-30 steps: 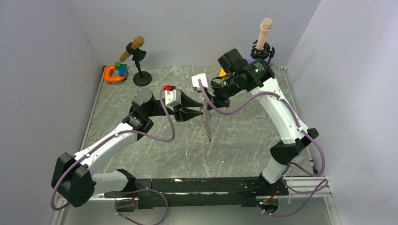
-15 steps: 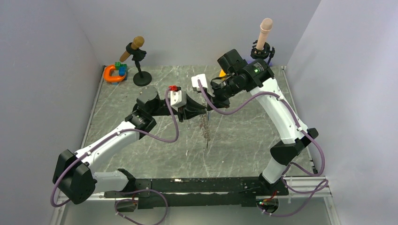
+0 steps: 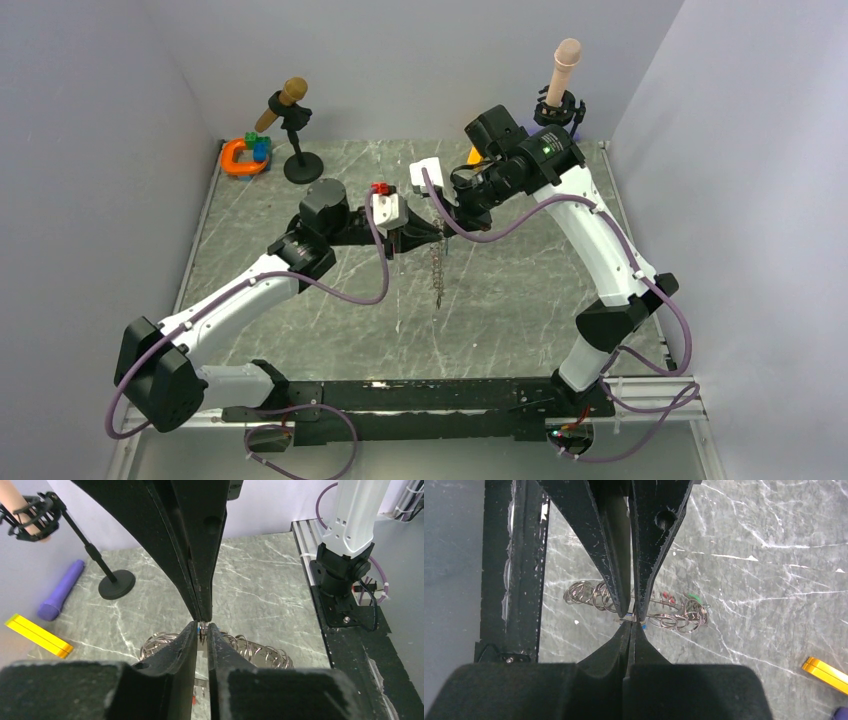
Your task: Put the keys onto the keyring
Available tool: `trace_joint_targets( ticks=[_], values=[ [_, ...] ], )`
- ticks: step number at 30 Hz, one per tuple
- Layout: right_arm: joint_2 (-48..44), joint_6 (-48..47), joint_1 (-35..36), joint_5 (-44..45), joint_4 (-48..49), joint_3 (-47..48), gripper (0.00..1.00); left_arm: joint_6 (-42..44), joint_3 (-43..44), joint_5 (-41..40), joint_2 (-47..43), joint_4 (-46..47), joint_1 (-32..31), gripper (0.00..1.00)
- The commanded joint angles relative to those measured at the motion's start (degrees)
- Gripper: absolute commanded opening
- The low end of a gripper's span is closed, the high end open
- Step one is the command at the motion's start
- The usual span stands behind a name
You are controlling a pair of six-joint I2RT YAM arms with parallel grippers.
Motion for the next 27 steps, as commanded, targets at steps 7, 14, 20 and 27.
trace_joint_targets(
  ticks=[7, 14, 20, 27],
  values=[
    [-0.8, 0.87, 0.14, -2.01, 2.68, 0.38, 0.0, 3.24, 2.03, -1.06, -0.93, -4.09, -0.52, 0.17],
    [-0.83, 0.9, 0.13, -2.07, 2.76, 0.08, 0.0, 0.31, 1.23, -0.69, -1.41, -0.38, -0.57, 0.22],
    [-0.79, 0.98, 0.14, -2.09, 2.78, -0.14, 0.0, -0.5, 0.78, -1.44, -2.18, 1.19, -0.53, 0.24],
    [-0.77, 1.15, 0.16, -2.23, 2.86, 0.15, 0.0, 0.68, 1.95, 0.1, -1.07, -1.13, -0.56, 0.0]
  ],
)
